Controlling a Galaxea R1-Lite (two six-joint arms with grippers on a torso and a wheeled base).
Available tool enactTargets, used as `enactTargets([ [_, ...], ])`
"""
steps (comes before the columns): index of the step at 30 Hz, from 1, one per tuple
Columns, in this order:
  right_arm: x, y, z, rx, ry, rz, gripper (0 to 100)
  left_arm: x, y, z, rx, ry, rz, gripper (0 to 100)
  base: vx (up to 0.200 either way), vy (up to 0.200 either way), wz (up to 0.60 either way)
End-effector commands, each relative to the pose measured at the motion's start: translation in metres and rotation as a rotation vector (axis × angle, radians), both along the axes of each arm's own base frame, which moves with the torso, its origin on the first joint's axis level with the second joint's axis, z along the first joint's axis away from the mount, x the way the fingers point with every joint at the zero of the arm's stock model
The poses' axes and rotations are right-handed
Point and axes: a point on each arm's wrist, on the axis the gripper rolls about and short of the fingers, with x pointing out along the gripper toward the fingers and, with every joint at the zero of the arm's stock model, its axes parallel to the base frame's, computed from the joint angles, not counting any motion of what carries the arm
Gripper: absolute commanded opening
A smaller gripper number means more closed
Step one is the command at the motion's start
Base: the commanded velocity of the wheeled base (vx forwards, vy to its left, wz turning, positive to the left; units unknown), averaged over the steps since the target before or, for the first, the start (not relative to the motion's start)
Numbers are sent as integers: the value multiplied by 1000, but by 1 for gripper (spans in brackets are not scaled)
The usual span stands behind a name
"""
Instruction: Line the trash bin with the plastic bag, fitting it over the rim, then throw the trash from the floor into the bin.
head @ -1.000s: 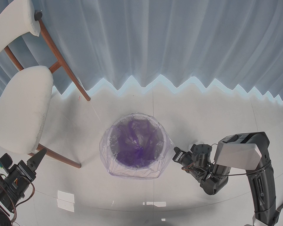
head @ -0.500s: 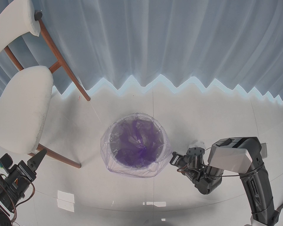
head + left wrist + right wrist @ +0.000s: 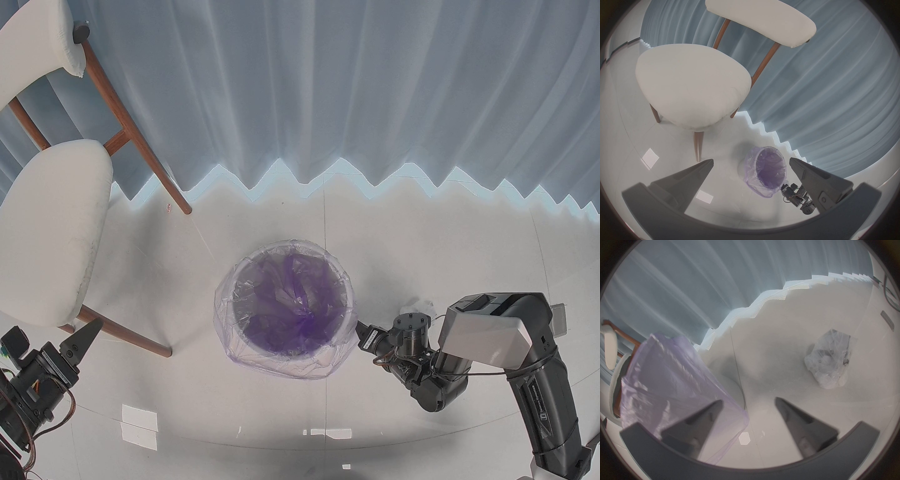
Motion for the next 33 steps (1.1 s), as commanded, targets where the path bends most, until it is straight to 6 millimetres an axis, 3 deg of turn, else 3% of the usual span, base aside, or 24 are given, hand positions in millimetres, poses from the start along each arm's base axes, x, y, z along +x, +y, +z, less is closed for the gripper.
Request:
enactTargets([
  [1, -12, -6, 44, 68, -52, -10, 100, 1, -3, -5, 3, 32, -23, 100, 0, 0, 0],
  [5, -39, -23, 93, 106, -81, -20, 100, 4, -12, -14, 21, 122, -95, 100, 0, 0, 0],
  [6, -40, -23, 96, 111, -83, -21, 100, 4, -12, -13, 21, 121, -99, 100, 0, 0, 0],
  [7, -58, -38, 123, 160, -91, -45, 100, 6, -19, -13, 26, 146, -157, 100, 0, 0, 0],
  [12, -107, -64, 158, 193, -67, -59, 100, 33, -39, -21, 29, 300, -242, 100, 0, 0, 0],
  [18, -121, -93, 187, 222, -149, -128, 100, 63, -56, -53, -59, 525, -260, 100, 0, 0, 0],
  [23, -134, -102, 192, 221, -146, -145, 100, 76, -58, -78, -129, 576, -405, 100, 0, 0, 0],
  [29, -144, -106, 188, 211, -125, -146, 100, 101, -66, -116, -80, 510, -439, 100, 0, 0, 0],
  [33, -144, -107, 188, 212, -122, -147, 100, 107, -66, -144, 1, 501, -463, 100, 0, 0, 0],
])
